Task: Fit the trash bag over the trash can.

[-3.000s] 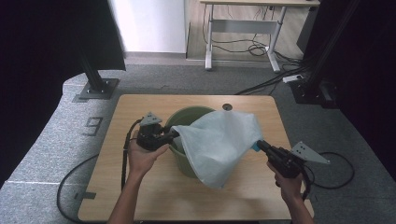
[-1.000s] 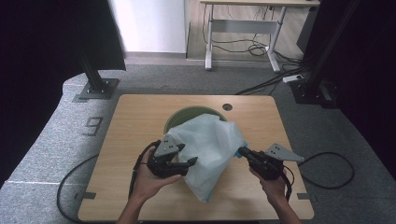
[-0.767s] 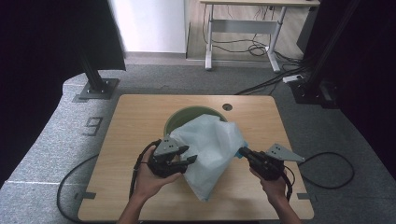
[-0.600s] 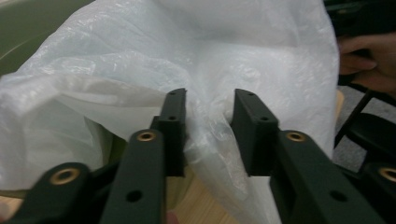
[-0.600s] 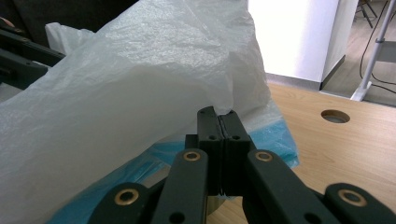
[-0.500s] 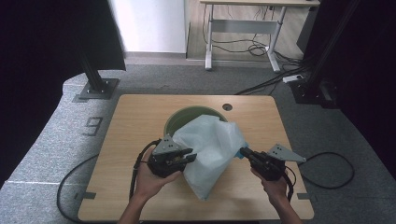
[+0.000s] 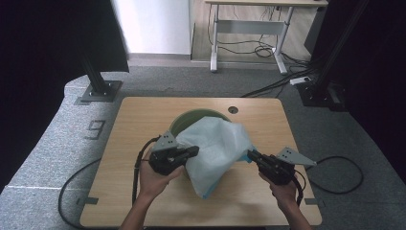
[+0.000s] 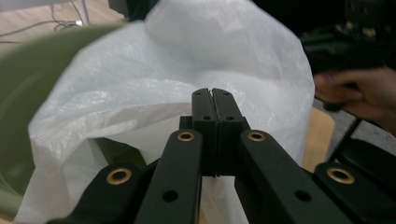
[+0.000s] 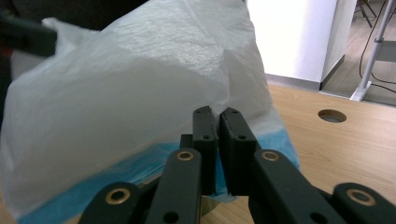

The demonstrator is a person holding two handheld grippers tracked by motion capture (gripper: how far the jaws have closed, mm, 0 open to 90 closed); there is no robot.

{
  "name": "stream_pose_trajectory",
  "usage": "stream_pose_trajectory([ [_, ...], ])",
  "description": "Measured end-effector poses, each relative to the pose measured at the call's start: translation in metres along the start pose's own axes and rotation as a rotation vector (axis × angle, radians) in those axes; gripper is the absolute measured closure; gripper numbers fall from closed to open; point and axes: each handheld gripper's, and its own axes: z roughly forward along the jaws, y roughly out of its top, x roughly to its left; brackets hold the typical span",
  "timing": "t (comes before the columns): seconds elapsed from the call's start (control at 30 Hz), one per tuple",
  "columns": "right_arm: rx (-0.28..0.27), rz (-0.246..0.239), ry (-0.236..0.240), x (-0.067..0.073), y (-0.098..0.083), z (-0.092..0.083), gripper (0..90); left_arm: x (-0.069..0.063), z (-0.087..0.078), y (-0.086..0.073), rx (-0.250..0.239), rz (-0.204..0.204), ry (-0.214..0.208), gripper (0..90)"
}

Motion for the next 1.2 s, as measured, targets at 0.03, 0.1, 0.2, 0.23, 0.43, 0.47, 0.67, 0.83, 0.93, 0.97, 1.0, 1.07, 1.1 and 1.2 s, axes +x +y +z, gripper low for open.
stream_pose_trajectory([
  [0.03,-0.001,0.002,0.002,0.000,0.000,0.000,81.7,0.004,0.000,0.004,-0.007,-0.006,0.013,89.0],
  [0.1,-0.006,0.005,0.004,0.000,0.000,0.000,79.4,0.013,0.000,0.010,-0.016,-0.023,0.040,89.2],
  [0.2,-0.008,0.000,0.010,0.000,-0.001,-0.001,77.5,0.026,-0.001,0.016,-0.027,-0.053,0.067,89.4],
  [0.23,-0.007,0.001,0.011,0.000,-0.001,-0.001,77.5,0.029,-0.002,0.017,-0.031,-0.058,0.074,89.4],
  [0.43,-0.005,-0.009,0.023,-0.002,-0.001,-0.001,78.9,0.041,-0.004,0.019,-0.037,-0.078,0.109,89.5],
  [0.47,-0.009,-0.011,0.027,-0.002,0.000,-0.001,78.8,0.043,-0.004,0.018,-0.037,-0.082,0.111,89.5],
  [0.67,-0.019,-0.036,0.039,0.004,0.004,0.003,65.5,0.053,-0.004,0.014,-0.041,-0.101,0.131,89.6],
  [0.83,-0.028,-0.082,0.042,0.013,0.004,0.006,50.5,0.061,-0.006,0.011,-0.047,-0.128,0.156,89.6],
  [0.93,-0.029,-0.081,0.056,0.019,0.004,0.009,44.0,0.063,-0.005,0.010,-0.050,-0.137,0.163,89.7],
  [0.97,-0.031,-0.079,0.056,0.021,0.005,0.010,42.2,0.063,-0.005,0.010,-0.049,-0.136,0.165,89.7],
  [1.0,-0.032,-0.075,0.056,0.022,0.005,0.010,41.0,0.063,-0.005,0.010,-0.049,-0.136,0.167,89.7],
  [1.07,-0.035,-0.060,0.072,0.025,0.008,0.010,39.5,0.063,-0.005,0.010,-0.049,-0.135,0.171,89.7],
  [1.1,-0.036,-0.061,0.074,0.027,0.008,0.010,38.7,0.063,-0.005,0.010,-0.051,-0.138,0.175,89.6],
  [1.2,-0.024,-0.082,0.063,0.036,0.009,0.013,36.4,0.066,-0.006,0.010,-0.058,-0.153,0.182,89.6],
])
